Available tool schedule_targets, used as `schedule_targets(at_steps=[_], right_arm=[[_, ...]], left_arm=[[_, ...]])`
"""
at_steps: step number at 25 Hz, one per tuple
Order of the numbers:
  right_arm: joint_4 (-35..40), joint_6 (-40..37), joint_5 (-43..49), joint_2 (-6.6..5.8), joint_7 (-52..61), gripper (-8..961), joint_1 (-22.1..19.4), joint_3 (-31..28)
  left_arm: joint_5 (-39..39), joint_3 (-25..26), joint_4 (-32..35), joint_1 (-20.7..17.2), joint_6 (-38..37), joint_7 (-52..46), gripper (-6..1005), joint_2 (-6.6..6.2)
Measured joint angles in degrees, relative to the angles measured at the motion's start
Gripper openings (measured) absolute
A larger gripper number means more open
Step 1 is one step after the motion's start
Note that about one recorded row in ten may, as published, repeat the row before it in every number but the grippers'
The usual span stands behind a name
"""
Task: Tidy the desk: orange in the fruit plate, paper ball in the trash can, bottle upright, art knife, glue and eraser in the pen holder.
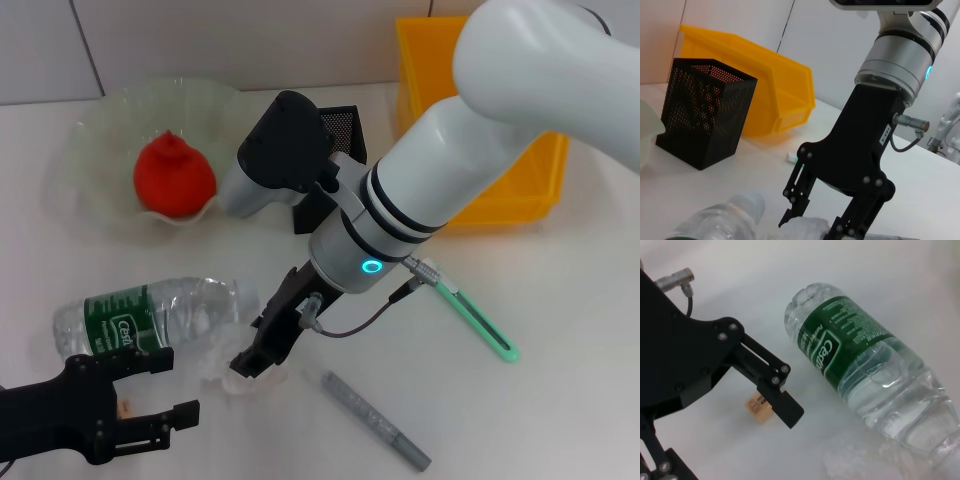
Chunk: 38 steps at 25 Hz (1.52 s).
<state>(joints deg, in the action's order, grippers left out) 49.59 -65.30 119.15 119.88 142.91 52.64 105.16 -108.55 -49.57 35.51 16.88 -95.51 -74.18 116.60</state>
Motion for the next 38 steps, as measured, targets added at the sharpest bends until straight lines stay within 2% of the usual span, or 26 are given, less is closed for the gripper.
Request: schedule_targets(at_steps=[2, 3, 10, 15, 23, 26, 27, 28, 32, 36, 37, 38], right_arm=[[0.1, 0.0, 0.0, 0.0, 0.0, 655, 0.0, -0.1], [0.3, 0.0, 0.0, 0.0, 0.0, 486, 0.0, -0.2], [1.4, -0.9, 0.0, -0.1, 0.2, 435, -0.8, -1.6], [4.7, -3.4, 0.1, -0.45, 0.1, 390, -3.4, -6.0], [8.7, -7.4, 0.7, -0.74, -0.3, 388, -7.8, -13.3], [10.1, -9.5, 2.2, -0.86, -0.8, 387, -9.6, -18.8], [10.9, -11.8, 2.8, -0.87, -1.4, 386, -10.5, -23.2], [10.9, -11.8, 2.8, -0.87, -1.4, 385, -10.5, -23.2], [14.1, -15.4, 3.0, -0.89, -2.9, 381, -13.0, -31.9], [18.6, -15.4, 4.5, -1.08, -4.5, 379, -15.8, -39.9], [20.5, -14.1, 5.0, -1.0, -6.2, 379, -17.1, -44.6], [20.5, -14.1, 5.0, -1.0, -6.2, 379, -17.1, -44.6]], left_arm=[[0.0, 0.0, 0.0, 0.0, 0.0, 0.0, 810, 0.01], [0.0, 0.0, 0.0, 0.0, 0.0, 0.0, 810, 0.02], [0.0, 0.0, 0.0, 0.0, 0.1, 0.0, 810, 0.04], [0.0, -0.1, -0.2, 0.0, 0.1, 0.3, 810, 0.12], [-0.1, 0.0, 0.0, 0.3, 0.0, 0.6, 810, 0.28], [-0.1, -0.2, 0.0, 0.5, 0.1, 0.6, 810, 0.36], [-0.1, -0.2, 0.0, 0.6, 0.1, 0.6, 810, 0.41], [-0.1, -0.2, 0.0, 0.6, 0.1, 0.6, 810, 0.43], [-0.1, -0.2, 0.0, 0.8, 0.1, 0.6, 810, 0.47], [-0.1, -0.1, 0.0, 0.8, 0.1, 0.8, 810, 0.47], [-0.1, -0.1, 0.0, 0.8, 0.1, 0.9, 810, 0.47], [-0.1, -0.1, -0.2, 0.8, 0.2, 1.5, 810, 0.57]])
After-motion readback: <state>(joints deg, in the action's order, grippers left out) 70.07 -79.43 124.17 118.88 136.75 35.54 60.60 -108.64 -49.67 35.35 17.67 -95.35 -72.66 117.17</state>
